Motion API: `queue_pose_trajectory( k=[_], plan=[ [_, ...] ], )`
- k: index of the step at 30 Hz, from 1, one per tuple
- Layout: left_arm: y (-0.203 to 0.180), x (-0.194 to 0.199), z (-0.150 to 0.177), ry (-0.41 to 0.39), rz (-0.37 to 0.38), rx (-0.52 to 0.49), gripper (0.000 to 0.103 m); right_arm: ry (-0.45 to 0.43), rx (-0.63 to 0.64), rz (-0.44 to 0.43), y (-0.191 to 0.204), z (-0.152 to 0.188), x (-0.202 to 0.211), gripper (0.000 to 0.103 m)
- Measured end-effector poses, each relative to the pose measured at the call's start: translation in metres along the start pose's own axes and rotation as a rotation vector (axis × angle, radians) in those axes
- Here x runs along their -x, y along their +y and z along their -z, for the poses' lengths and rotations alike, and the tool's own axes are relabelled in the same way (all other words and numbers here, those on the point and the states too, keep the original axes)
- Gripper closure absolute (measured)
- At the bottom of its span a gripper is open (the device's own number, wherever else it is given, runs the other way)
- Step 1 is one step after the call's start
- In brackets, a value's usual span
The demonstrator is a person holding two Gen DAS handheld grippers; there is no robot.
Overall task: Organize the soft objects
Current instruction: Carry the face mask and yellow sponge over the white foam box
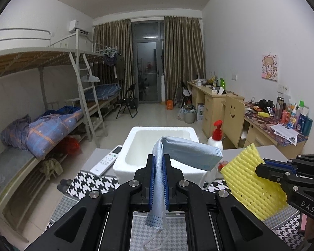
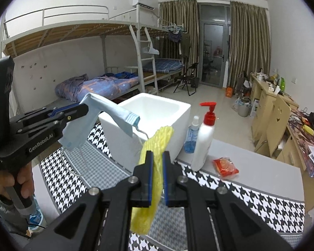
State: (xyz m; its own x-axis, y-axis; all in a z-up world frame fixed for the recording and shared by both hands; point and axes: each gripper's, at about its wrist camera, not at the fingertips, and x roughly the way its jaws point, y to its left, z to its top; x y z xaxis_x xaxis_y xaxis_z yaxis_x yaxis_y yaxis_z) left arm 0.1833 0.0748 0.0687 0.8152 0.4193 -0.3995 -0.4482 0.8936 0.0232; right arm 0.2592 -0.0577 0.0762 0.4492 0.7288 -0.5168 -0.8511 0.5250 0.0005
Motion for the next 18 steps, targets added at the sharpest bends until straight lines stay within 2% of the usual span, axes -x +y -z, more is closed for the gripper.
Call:
queue_pose_trajectory(
  k=[18],
  plan=[
    [0.008,-0.022,-0.035,-0.01,-0.018,-0.002,0.095,-0.026,-0.045,0.039,-0.011,-0.028,-0.009,0.093]
  ],
)
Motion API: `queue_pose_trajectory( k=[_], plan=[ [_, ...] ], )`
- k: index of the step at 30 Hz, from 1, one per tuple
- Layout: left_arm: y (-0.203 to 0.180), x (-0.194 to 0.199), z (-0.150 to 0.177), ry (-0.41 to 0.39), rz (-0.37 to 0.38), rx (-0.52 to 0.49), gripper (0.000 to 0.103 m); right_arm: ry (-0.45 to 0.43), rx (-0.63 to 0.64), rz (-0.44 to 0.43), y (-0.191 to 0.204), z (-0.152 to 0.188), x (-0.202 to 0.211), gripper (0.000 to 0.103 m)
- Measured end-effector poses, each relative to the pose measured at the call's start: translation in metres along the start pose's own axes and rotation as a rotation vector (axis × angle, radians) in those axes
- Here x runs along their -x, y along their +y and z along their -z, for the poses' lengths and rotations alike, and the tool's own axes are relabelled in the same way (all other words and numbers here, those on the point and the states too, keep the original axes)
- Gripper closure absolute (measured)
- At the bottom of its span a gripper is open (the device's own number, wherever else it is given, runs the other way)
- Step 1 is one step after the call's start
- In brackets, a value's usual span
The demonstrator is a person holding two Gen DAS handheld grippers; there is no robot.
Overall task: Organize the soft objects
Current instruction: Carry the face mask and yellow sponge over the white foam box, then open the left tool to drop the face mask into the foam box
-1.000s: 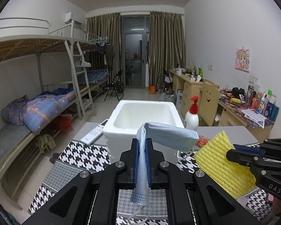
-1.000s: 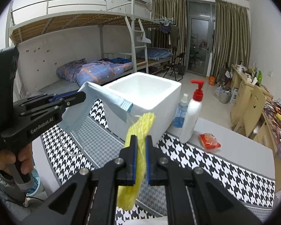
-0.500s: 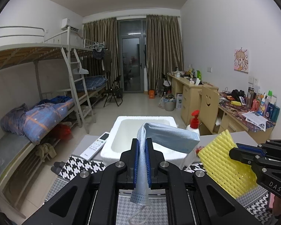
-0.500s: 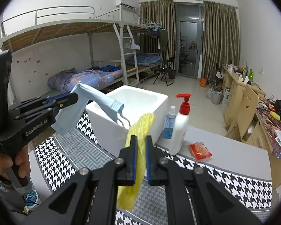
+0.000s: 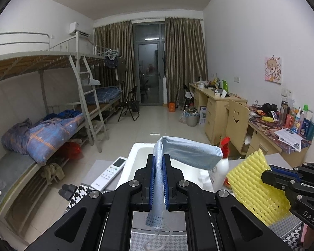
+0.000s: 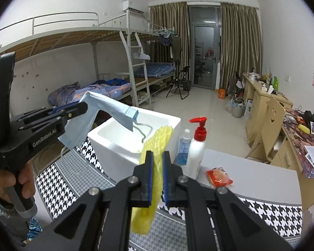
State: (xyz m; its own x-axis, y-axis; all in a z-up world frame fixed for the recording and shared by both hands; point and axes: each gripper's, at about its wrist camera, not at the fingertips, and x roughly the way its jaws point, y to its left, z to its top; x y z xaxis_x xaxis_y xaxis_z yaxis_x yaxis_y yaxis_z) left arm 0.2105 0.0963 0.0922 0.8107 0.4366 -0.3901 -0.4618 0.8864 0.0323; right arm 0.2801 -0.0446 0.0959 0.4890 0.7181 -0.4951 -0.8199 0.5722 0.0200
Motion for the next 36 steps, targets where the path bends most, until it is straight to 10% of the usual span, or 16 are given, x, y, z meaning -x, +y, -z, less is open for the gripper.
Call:
queue_pose_trajectory(
  k=[29,31,36],
  plan=[
    [0.005,-0.082,-0.011,0.119,-0.009,0.001,0.093,0.007,-0.006,0.02,-0.005,-0.031,-0.026,0.093],
    [0.008,-0.088,-0.01,0.132,-0.01,0.0,0.087,0.013,-0.004,0.018,-0.005,-0.033,-0.03,0.093],
    [0.016,-0.096,-0.006,0.138,-0.023,0.004,0.028,0.02,-0.001,0.015,-0.003,-0.036,-0.037,0.093]
  ],
)
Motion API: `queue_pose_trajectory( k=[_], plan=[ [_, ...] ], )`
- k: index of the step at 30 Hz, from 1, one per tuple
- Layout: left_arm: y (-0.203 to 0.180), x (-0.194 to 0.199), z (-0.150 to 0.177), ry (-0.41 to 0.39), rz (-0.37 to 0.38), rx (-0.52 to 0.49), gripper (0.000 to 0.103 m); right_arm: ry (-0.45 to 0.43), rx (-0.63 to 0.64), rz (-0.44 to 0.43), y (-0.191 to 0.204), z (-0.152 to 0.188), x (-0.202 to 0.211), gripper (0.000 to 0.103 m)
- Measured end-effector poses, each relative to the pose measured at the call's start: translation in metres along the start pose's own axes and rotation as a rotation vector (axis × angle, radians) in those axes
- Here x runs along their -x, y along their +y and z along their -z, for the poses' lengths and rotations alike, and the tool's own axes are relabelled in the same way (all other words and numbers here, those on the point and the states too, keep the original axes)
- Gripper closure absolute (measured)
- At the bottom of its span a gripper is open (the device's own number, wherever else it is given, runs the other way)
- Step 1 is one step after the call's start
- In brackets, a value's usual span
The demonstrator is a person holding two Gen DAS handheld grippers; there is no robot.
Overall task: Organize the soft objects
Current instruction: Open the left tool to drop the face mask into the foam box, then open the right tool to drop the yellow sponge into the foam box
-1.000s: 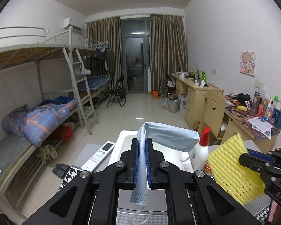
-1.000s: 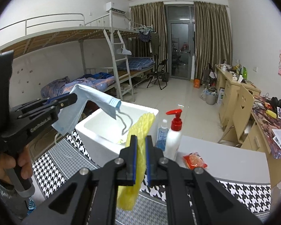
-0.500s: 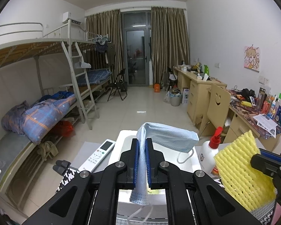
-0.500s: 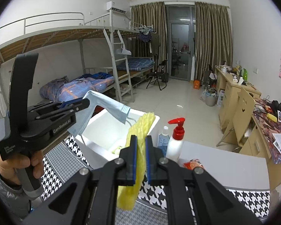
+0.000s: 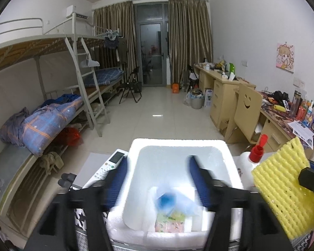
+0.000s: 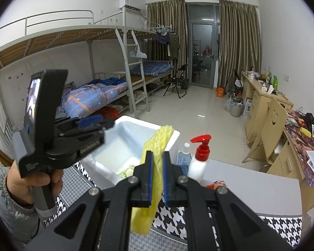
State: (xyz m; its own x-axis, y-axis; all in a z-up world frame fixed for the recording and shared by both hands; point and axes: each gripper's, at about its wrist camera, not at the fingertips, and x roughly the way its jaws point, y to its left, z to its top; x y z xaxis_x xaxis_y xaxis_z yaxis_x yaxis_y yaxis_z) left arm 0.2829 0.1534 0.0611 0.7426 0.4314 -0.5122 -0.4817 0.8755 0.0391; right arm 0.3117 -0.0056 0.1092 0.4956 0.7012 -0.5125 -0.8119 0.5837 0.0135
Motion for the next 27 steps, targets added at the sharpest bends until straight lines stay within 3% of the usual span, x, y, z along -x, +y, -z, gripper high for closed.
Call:
queue_pose_trajectory(
  k=[3,9,27],
  plan=[
    [0.005,0.001,0.001,-0.013,-0.011,0.001,0.01,0.001,0.001,0.003,0.001,-0.003,-0.003,0.093],
    [0.012,0.01,0.005,-0.026,-0.028,0.012,0.002,0.008,-0.001,-0.002,0.005,-0.01,-0.014,0.093],
    [0.048,0.039,0.02,-0.063,-0.087,0.051,0.001,0.006,0.036,-0.059,0.03,-0.036,-0.048,0.093]
  ],
)
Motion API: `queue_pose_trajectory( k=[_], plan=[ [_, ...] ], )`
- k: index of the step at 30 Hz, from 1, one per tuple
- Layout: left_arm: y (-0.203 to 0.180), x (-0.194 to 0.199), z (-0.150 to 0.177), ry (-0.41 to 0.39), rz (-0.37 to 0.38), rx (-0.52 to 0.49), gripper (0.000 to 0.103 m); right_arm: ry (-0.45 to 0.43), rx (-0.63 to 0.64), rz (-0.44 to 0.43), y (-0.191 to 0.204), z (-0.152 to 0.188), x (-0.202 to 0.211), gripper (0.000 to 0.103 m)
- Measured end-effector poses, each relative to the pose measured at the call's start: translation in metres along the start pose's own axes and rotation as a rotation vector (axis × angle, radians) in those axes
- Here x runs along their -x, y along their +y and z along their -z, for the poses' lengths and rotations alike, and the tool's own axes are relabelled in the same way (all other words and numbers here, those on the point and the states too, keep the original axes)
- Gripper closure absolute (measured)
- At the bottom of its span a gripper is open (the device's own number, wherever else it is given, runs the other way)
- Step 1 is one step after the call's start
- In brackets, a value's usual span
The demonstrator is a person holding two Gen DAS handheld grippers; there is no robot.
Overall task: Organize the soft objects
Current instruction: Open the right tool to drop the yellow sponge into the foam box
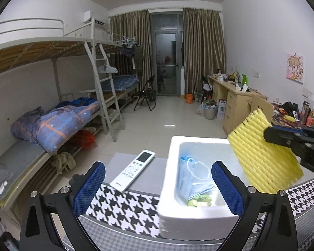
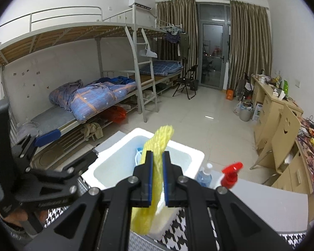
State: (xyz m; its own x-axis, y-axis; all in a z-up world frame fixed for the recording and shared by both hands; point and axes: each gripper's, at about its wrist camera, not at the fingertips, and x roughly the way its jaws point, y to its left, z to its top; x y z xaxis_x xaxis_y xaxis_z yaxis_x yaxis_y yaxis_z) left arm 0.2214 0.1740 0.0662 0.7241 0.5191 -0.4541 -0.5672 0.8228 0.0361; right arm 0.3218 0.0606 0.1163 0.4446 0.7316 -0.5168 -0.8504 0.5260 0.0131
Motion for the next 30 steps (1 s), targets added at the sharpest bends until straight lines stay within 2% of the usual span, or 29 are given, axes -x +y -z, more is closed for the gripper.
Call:
queue_pose_trajectory(
  k=[9,17,18,20,21,22,30],
  plan=[
    [0.025,0.011,0.008,0.0,-0.019,0.031,0.001,0.034,0.007,-0.033,0.007,-0.002,-0.025,0.092],
    [0.032,0.018,0.016,0.001,-0.006,0.038,0.001,0.064,0.017,-0.013,0.008,0.001,-0.036,0.092],
    [0.033,0.019,0.016,0.0,-0.003,0.038,0.001,0.075,0.006,-0.005,0.006,0.002,-0.038,0.09],
    [0.034,0.023,0.019,-0.001,0.0,0.035,0.001,0.103,-0.026,-0.014,0.001,0.004,-0.041,0.068],
    [0.034,0.025,0.021,-0.004,0.0,0.034,0.001,0.114,-0.042,-0.014,-0.001,0.005,-0.041,0.052],
    [0.035,0.026,0.022,-0.006,0.001,0.033,0.001,0.107,-0.057,-0.009,-0.003,0.007,-0.04,0.045],
    [0.034,0.044,0.033,-0.008,0.01,0.017,0.001,0.092,-0.049,0.017,0.003,0.016,-0.019,0.045]
  ],
)
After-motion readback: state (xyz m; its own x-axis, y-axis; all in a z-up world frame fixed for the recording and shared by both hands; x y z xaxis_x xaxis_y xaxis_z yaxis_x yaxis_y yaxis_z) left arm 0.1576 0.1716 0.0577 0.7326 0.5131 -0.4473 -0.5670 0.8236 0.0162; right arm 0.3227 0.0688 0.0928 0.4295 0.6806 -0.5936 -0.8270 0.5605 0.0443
